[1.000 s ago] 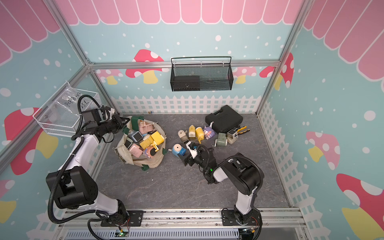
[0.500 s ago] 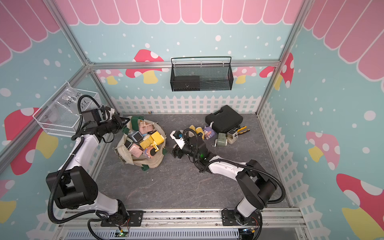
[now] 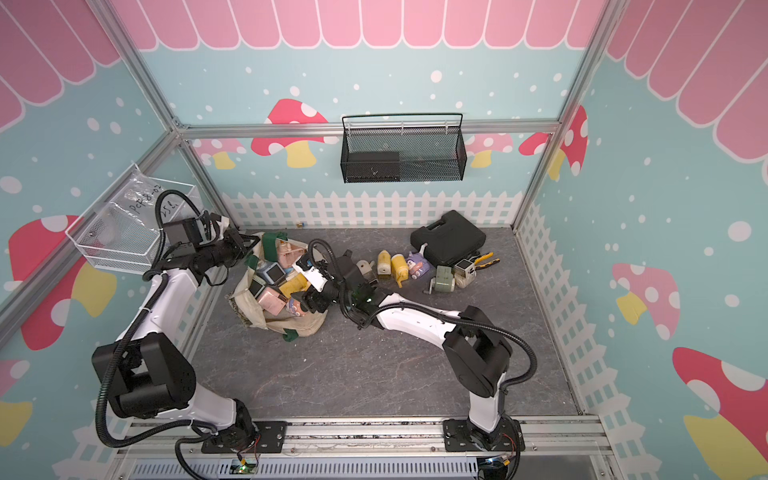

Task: Take out the pencil sharpeners from the tote bags
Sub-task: Place the pencil sharpener at the center of the board, then adjust the canvas bag at the center of the board.

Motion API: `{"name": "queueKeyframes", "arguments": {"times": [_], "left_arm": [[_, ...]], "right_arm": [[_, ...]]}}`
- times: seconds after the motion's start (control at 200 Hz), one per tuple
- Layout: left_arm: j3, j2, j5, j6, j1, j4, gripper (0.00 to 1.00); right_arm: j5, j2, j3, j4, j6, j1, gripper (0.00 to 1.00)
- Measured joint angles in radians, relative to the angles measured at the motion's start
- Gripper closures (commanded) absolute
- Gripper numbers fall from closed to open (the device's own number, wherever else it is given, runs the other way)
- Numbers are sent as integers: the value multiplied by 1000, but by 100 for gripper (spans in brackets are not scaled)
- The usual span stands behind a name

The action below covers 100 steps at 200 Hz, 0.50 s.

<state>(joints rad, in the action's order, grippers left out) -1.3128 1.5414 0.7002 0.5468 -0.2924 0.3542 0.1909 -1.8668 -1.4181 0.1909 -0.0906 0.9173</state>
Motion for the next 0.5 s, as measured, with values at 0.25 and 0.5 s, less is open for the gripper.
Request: {"name": "queueKeyframes", "arguments": {"times": [0.25, 0.5], "left_arm": [[1, 0, 1, 3, -1, 0, 100], [2, 0, 3, 3, -1, 0, 100]], "right_arm": [[-156, -231, -274, -195, 54, 5, 22], [-310, -359, -472, -318, 43, 33, 16]]}}
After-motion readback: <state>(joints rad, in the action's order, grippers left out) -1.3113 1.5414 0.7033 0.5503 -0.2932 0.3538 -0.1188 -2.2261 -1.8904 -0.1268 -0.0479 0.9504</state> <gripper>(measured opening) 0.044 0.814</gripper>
